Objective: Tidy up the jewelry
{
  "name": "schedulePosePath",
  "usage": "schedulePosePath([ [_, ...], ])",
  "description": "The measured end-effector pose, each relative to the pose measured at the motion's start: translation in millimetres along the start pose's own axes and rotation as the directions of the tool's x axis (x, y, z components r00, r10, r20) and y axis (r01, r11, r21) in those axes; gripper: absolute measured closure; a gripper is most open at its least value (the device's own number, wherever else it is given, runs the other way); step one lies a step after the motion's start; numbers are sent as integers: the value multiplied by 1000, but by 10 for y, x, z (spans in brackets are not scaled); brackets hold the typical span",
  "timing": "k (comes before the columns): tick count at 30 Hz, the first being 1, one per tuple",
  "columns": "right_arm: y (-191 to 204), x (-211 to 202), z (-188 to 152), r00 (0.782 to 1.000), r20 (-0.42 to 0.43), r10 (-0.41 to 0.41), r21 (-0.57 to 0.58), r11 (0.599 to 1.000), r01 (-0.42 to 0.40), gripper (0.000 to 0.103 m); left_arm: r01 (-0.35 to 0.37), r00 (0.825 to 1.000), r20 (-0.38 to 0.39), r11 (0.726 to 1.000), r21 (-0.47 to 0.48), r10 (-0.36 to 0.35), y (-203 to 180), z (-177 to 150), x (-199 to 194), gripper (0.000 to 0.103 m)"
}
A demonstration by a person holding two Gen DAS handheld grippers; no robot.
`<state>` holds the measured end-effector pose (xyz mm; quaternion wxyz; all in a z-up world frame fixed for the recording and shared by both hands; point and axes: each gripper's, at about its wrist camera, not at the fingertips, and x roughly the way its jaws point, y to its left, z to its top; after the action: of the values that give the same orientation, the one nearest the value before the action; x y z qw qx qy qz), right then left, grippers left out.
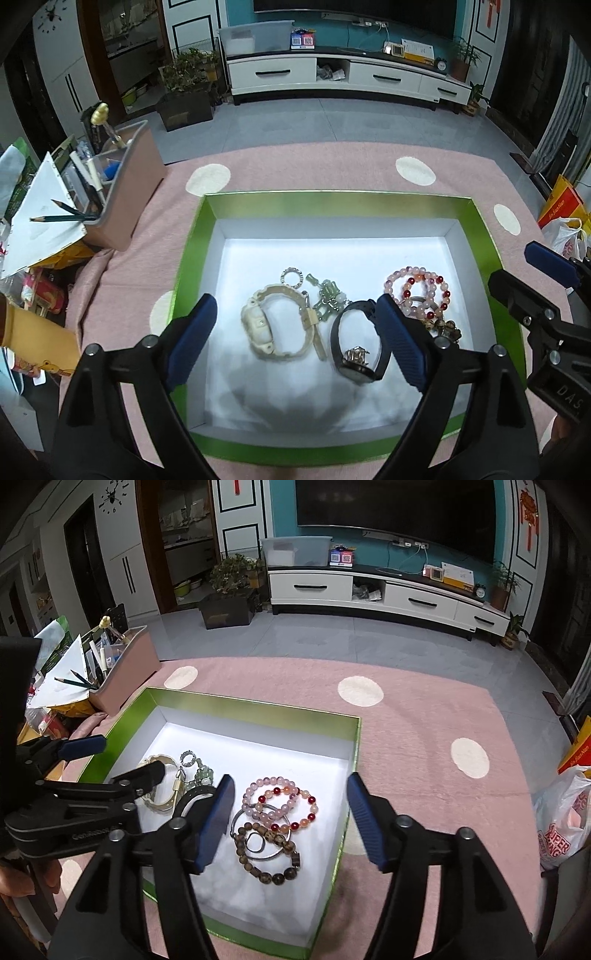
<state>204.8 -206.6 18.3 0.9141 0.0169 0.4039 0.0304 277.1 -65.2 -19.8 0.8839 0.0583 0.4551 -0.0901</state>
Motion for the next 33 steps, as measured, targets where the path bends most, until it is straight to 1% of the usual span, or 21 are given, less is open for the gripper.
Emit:
schedulePosePath([
  [2, 14, -42, -11, 1000, -1, -7, -3, 1000, 7, 27, -4, 1000, 10, 1000, 0, 4, 14, -20, -75, 9],
  [4, 24, -75, -27, 1000, -3, -14, -7, 1000, 14, 20, -8, 1000, 17, 1000, 3, 8, 15, -37, -127, 7],
  [7, 47, -120, -52, 1000, -13, -13, -13, 1000, 13, 15, -8, 999, 31, 1000, 5, 8, 12, -54, -222, 6],
  [9, 71, -152, -65, 1000, -17, -16, -20, 1000, 16, 9, -7, 999, 40, 1000, 4, 7, 20, -69, -282, 5],
  [11, 100, -192, -82, 1000, -16, -17, -30, 999, 17, 6, -8, 999, 54, 1000, 6, 8, 31, -89, -365, 2],
  [13, 114, -233, -94, 1000, -17, -17, -36, 999, 16, 6, -16, 998, 65, 1000, 9, 16, 40, -107, -433, 2],
  [15, 109, -287, -105, 1000, -18, -22, -38, 999, 21, 1, -21, 997, 77, 1000, 6, 21, 52, -119, -512, 2],
  [24, 141, -492, -71, 998, 6, -56, -28, 998, 56, 1, -20, 994, 109, 1000, -10, 21, 105, -119, -789, 2],
  [30, 202, -695, -10, 996, 42, -75, -30, 997, 76, 1, -45, 991, 129, 999, -13, 47, 113, -92, -990, 2],
  [33, 230, -789, 19, 996, 55, -68, -29, 997, 70, 1, -74, 988, 138, 997, -14, 75, 109, -91, -1085, 2],
])
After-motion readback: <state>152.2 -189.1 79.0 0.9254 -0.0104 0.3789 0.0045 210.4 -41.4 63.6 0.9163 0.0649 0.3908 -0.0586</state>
